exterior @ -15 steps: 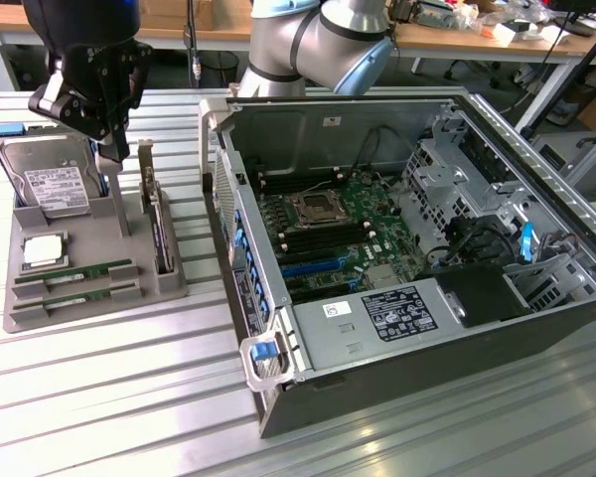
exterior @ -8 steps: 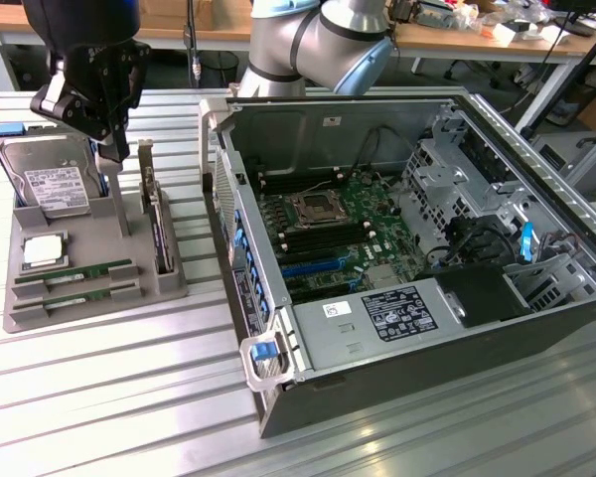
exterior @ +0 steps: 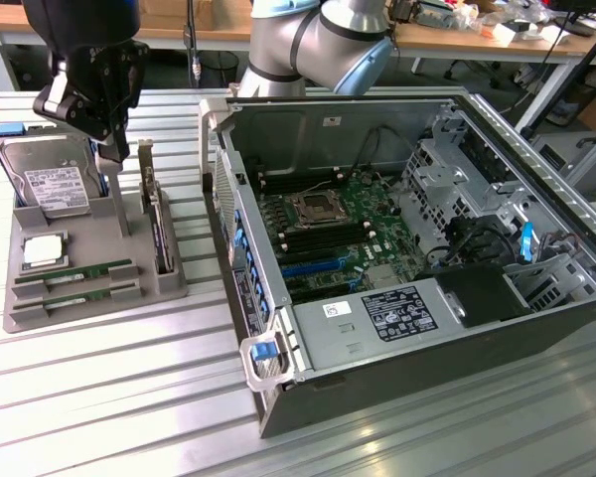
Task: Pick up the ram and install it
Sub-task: 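Pick up the ram and move it above insertion slot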
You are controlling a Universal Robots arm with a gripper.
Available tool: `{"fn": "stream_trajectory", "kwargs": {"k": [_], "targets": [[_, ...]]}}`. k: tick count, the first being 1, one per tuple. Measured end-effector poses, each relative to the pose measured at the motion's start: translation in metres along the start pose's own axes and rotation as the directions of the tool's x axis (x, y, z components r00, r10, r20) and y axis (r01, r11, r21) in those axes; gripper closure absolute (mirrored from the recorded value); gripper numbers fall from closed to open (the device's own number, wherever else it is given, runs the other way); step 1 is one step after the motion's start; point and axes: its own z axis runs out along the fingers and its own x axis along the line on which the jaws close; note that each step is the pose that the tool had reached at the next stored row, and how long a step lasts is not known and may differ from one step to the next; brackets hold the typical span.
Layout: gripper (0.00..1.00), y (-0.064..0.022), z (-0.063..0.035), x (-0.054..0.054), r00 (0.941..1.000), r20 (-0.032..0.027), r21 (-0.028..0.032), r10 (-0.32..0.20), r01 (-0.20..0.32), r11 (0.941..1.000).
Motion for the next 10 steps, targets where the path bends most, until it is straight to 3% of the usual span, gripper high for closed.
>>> {"fn": "stream_trajectory", "kwargs": {"k": [10], "targets": [[0.89, 0.0000, 0.0001, 0.0000, 0.9980, -0.0012, -0.0005, -0.064, 0.064, 0.9980]]}}
